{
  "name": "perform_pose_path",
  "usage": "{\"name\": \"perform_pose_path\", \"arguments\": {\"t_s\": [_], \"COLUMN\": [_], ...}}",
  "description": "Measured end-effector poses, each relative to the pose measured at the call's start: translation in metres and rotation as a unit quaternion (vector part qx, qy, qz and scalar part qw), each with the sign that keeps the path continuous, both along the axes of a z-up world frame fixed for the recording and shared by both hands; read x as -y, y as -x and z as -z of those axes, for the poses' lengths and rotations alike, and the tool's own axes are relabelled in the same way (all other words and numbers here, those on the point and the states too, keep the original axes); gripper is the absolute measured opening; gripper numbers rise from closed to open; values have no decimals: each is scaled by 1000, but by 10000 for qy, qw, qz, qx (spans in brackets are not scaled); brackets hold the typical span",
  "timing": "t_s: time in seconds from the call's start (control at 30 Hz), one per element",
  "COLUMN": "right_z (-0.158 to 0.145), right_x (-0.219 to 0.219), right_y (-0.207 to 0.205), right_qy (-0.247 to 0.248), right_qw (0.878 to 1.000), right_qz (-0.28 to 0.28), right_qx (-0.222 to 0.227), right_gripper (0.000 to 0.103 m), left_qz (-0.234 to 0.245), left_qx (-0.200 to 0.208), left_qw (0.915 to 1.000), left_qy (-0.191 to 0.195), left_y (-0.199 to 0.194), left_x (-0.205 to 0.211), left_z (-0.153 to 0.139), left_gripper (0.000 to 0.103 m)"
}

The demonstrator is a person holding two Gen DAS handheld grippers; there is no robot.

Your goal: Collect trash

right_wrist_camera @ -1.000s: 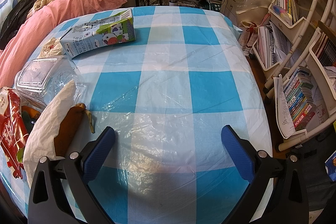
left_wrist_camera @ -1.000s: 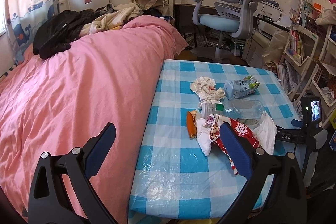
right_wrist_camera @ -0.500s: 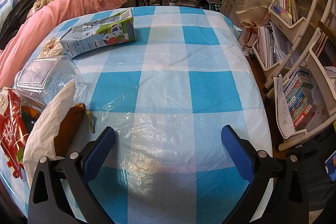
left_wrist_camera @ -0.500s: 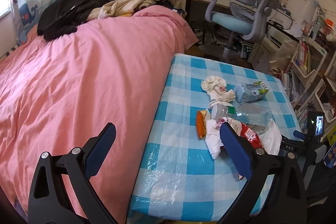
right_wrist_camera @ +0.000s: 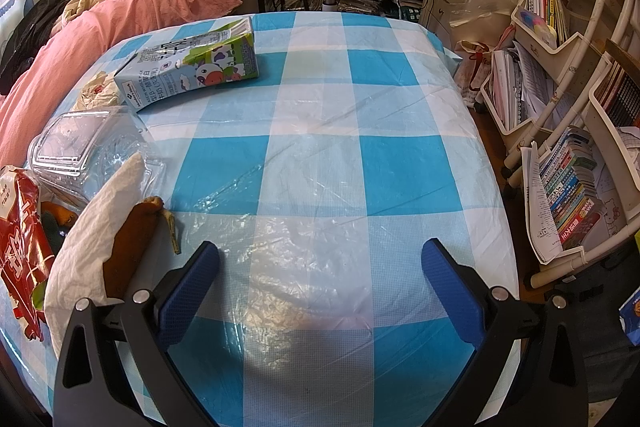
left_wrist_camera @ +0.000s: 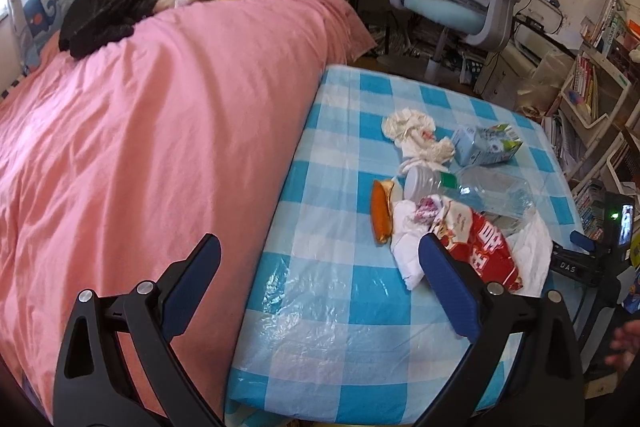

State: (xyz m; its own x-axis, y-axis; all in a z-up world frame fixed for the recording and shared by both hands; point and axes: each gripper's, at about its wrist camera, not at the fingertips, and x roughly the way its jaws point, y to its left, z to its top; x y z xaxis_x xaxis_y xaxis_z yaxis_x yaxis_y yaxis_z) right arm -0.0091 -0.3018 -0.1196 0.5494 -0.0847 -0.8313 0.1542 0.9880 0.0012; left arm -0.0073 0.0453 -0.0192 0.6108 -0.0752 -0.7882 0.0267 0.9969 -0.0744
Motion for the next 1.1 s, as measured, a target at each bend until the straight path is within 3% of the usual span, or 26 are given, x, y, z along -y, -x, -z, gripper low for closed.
{"name": "perform_pose_path", "arguments": {"t_s": [0.3,0.47,0.6,0.93,1.1], "right_z": [0,0,0,-1,-10], "right_x": [0,0,0,2,12], "right_y": [0,1,0,1,13], "right_qy": [1,5,8,-44,25], "right_qw": [10000,10000,10000,9986,9995], "right_qz": [0,0,58,-375,-135], "right_qx": [0,0,-3,-371,-294], "right_gripper": [97,97,97,97,97], "left_qz": [478,441,265,749,816], "left_qx": [-293,-302,-266,-164,-37], "left_qw": [9978,9985,9990,9970,9966], "left_qy": [361,99,262,-92,-111], "left_y": [-18,-29,-37,-35,-25], "left_x": [27,39,37,75,74], "left_z": [19,28,27,23,14], "left_gripper": [95,95,95,95,95]}}
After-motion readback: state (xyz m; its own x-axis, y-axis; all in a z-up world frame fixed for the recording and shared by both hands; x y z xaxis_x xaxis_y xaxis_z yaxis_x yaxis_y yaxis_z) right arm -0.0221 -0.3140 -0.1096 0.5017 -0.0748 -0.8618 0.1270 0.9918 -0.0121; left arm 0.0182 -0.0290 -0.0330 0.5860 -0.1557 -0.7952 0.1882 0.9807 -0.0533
